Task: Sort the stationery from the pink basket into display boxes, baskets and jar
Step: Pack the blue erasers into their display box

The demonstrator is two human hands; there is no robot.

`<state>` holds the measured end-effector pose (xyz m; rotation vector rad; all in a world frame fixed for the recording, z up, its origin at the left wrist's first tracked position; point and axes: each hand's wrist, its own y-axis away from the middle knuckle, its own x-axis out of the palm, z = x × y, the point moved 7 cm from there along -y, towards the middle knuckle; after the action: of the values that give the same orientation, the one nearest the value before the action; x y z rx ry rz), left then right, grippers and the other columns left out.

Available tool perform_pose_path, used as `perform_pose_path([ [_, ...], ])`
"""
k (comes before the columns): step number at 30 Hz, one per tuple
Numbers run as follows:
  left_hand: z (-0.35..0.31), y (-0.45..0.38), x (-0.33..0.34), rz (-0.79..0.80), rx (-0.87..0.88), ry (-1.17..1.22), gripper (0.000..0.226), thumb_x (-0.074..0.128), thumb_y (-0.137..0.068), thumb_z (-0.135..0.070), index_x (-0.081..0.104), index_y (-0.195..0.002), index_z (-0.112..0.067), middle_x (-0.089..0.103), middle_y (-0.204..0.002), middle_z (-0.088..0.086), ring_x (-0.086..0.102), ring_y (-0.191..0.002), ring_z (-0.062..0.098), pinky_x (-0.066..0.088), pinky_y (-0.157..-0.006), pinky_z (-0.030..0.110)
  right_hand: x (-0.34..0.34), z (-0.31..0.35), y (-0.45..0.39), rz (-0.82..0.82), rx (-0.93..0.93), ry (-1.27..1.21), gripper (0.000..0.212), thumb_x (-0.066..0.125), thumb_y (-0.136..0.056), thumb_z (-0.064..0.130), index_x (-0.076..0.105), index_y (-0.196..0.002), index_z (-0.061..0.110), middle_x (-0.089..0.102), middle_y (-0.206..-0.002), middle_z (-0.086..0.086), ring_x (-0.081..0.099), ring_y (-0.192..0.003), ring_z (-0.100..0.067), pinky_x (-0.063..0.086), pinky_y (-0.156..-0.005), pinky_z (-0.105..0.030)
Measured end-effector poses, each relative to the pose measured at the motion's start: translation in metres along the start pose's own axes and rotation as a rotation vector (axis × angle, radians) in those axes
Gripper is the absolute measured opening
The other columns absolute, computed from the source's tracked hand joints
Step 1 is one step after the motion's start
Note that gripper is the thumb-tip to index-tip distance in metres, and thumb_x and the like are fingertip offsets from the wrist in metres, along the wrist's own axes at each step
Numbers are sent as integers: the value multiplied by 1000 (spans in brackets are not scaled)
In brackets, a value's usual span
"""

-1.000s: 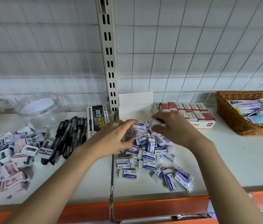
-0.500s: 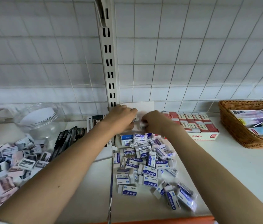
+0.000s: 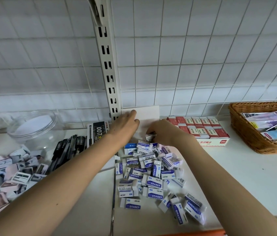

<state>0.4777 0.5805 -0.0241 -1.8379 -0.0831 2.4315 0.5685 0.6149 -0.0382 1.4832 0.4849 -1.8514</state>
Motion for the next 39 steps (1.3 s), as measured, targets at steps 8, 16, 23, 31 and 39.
perform_pose_path([
  [8, -4, -11, 3, -12, 58, -68, 42, 51, -82, 7, 45, -122, -4, 44, -125, 14, 41, -116, 28, 34, -90, 31, 2, -2, 0, -14, 14, 27, 31, 48, -87, -1, 67, -108, 12, 68, -106, -6, 62, -95, -22, 46, -78, -24],
  [16, 22, -3, 10, 18, 70, 342, 24, 60, -84, 3, 63, -106, -7, 60, -102, 4, 55, -96, 18, 40, -80, 23, 4, -4, -3, -50, -6, 38, 24, 52, -87, 2, 69, -97, 14, 69, -97, -4, 64, -89, -21, 50, -78, -26],
  [23, 22, -6, 6, -38, 55, 329, 22, 52, -85, 7, 65, -97, -5, 52, -90, 1, 52, -87, 18, 31, -68, 22, 4, -3, -1, -50, -19, 21, 20, 52, -87, 1, 66, -87, 15, 67, -89, -3, 62, -81, -18, 48, -72, -24],
  [31, 12, -11, 6, -33, 87, 246, 22, 64, -87, -26, 63, -101, -8, 56, -101, 5, 52, -95, 21, 40, -79, 30, 6, -7, -4, -68, -5, -27, 22, 54, -86, 0, 67, -97, 14, 67, -96, -3, 59, -81, -18, 45, -70, -23],
  [39, 7, -16, 9, -12, -13, 89, 22, 54, -83, 3, 56, -103, -6, 61, -105, 9, 59, -95, 27, 39, -67, 31, 6, -8, -2, -80, -17, -53, 22, 52, -84, -2, 64, -85, 17, 68, -93, -4, 62, -81, -18, 49, -72, -25],
])
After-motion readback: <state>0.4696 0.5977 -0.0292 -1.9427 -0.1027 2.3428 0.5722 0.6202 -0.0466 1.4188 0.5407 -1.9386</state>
